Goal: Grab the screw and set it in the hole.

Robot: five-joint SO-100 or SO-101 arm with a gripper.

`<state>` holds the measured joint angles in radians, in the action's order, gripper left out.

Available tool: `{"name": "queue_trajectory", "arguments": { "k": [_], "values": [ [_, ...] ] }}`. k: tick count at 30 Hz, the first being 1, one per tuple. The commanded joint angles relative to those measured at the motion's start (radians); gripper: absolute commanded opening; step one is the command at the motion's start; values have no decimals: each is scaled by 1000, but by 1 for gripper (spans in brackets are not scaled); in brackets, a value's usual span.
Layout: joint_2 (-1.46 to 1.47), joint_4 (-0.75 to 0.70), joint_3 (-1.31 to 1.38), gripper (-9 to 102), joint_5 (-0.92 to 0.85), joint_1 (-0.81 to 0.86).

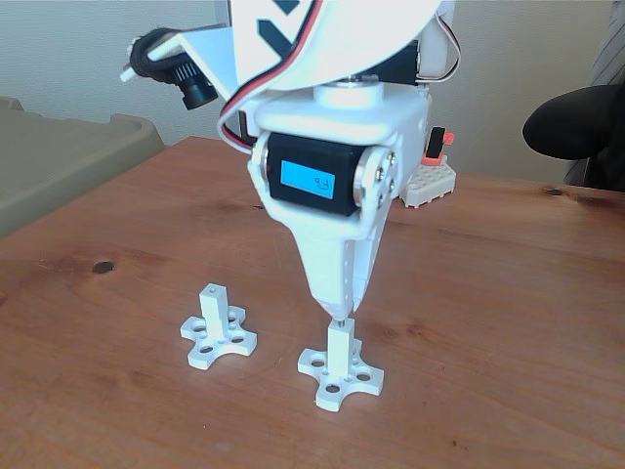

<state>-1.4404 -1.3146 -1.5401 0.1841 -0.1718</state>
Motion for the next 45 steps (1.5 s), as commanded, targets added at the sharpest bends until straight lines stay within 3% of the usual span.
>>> {"name": "queue_trajectory", "arguments": {
  "k": [1,45],
  "values": [
    [-21,-6,80,-4,-6,-9],
    [3,0,78,-4,0,-14]
  ]
}}
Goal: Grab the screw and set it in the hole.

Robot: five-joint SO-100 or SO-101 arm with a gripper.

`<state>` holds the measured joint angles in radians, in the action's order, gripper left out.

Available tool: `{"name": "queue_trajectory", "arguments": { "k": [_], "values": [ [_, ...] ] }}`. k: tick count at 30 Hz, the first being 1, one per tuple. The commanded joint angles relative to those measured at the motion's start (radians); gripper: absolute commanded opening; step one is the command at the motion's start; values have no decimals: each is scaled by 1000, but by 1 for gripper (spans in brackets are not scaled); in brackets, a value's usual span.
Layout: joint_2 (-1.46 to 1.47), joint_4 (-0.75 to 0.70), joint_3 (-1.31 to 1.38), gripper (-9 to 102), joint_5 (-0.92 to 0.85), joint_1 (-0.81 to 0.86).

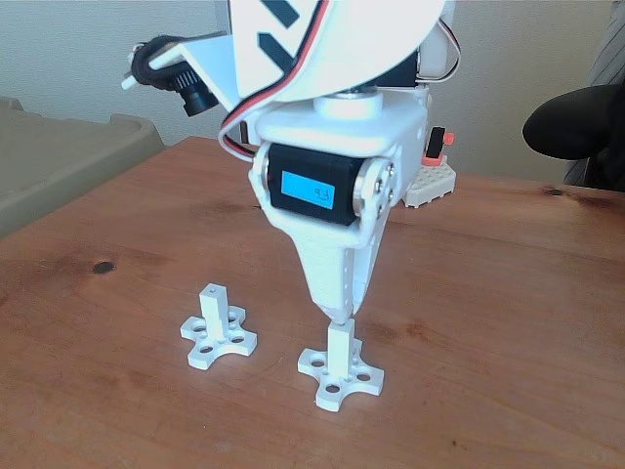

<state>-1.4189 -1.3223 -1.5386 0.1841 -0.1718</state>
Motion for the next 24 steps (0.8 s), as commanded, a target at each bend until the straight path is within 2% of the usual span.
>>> {"name": "queue_trajectory", "arguments": {
  "k": [1,24],
  "values": [
    [-18,6,78,-4,0,-14],
    [-23,-14,84,0,11,-15]
  ]
}}
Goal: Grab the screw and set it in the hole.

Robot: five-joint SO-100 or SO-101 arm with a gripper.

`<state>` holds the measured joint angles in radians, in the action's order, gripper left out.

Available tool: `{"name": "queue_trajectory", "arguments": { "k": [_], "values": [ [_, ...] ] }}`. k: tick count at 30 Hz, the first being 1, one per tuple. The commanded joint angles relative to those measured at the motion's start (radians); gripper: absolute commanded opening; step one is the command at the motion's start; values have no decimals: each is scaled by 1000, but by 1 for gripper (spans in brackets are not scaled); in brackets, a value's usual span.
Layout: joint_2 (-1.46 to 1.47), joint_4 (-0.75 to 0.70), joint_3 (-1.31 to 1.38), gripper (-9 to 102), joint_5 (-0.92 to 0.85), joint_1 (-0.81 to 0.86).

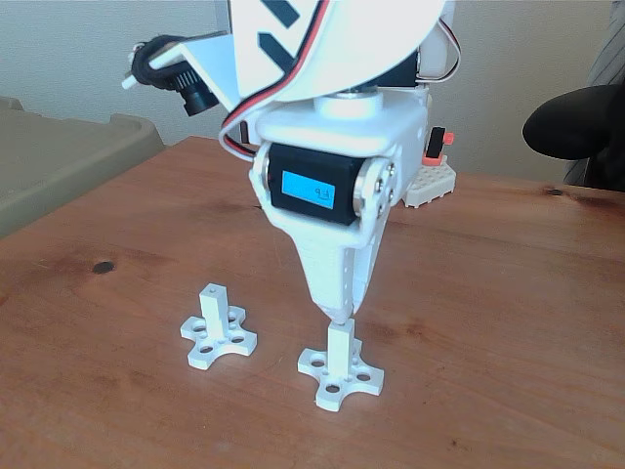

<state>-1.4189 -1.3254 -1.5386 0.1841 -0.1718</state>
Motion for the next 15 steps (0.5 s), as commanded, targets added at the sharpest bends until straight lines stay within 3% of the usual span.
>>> {"name": "queue_trajectory", "arguments": {
  "k": [1,15],
  "values": [
    [-23,-12,86,0,12,-15],
    [-26,-18,89,5,20,-17]
  ]
}}
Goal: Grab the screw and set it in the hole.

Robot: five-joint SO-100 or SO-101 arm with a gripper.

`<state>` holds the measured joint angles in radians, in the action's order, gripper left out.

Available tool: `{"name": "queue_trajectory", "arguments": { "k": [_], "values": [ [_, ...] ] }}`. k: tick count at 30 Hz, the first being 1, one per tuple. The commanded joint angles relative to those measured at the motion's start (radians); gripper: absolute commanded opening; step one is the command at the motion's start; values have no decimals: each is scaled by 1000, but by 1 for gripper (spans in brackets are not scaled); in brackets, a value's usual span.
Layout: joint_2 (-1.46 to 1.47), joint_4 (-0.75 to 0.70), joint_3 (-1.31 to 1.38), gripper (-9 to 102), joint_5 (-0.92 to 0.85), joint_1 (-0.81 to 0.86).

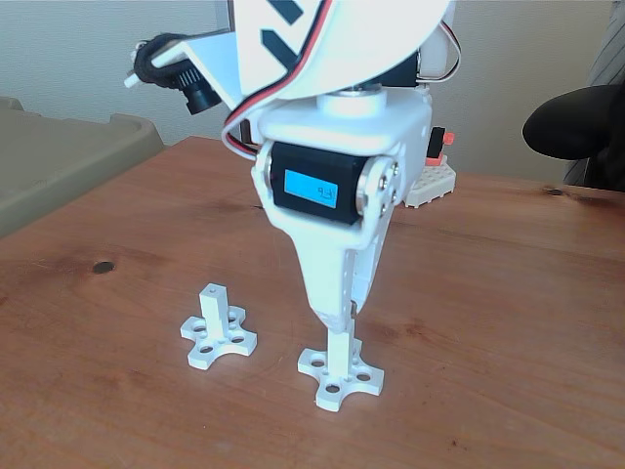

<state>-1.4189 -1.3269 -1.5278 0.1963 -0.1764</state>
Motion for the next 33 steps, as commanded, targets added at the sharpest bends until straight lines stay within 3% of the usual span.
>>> {"name": "queue_trajectory", "arguments": {
  "k": [1,12,24,33],
  "values": [
    [-26,-17,78,5,8,-12],
    [-29,-63,81,14,8,-18],
    [-48,-155,100,31,18,-31],
    [-239,-196,64,32,-3,-12]
  ]
}}
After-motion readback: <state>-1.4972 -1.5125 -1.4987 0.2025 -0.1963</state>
